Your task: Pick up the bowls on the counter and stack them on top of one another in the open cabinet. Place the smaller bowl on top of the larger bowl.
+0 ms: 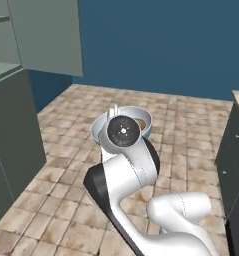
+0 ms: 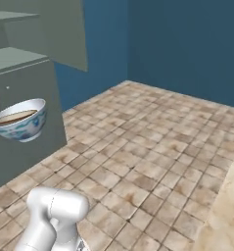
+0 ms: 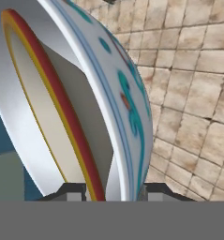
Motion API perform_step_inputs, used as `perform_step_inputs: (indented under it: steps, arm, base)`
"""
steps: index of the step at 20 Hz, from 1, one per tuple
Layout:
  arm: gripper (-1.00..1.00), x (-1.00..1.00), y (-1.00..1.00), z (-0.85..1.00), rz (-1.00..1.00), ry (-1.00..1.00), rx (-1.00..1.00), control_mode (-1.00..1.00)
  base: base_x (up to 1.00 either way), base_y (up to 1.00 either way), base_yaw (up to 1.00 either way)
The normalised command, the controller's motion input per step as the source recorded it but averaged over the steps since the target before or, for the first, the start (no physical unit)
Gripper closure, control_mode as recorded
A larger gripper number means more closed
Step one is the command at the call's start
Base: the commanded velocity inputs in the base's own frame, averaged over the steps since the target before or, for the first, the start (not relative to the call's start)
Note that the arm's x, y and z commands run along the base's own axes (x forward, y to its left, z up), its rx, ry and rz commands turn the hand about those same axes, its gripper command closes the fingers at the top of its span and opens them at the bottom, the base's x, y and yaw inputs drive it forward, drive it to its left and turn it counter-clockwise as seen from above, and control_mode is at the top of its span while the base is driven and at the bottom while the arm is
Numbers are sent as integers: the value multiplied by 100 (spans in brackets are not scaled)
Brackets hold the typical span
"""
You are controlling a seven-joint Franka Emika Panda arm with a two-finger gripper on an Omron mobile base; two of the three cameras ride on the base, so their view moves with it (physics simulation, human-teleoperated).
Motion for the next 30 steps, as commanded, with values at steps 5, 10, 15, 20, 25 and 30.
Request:
perform_step_inputs:
  steps: [5, 10, 15, 20, 25, 30]
  arm:
    - [100, 0, 0, 0, 0, 0, 0, 100]
    - [100, 0, 0, 0, 0, 0, 0, 100]
    - [100, 0, 0, 0, 0, 0, 0, 100]
    - [100, 0, 0, 0, 0, 0, 0, 100]
    - [100, 0, 0, 0, 0, 0, 0, 100]
    - [100, 0, 0, 0, 0, 0, 0, 100]
  base:
    - [37, -46, 38]
    - [41, -37, 40]
    - [48, -20, 39]
    - [50, -20, 38]
    - [49, -27, 38]
    - [46, -36, 34]
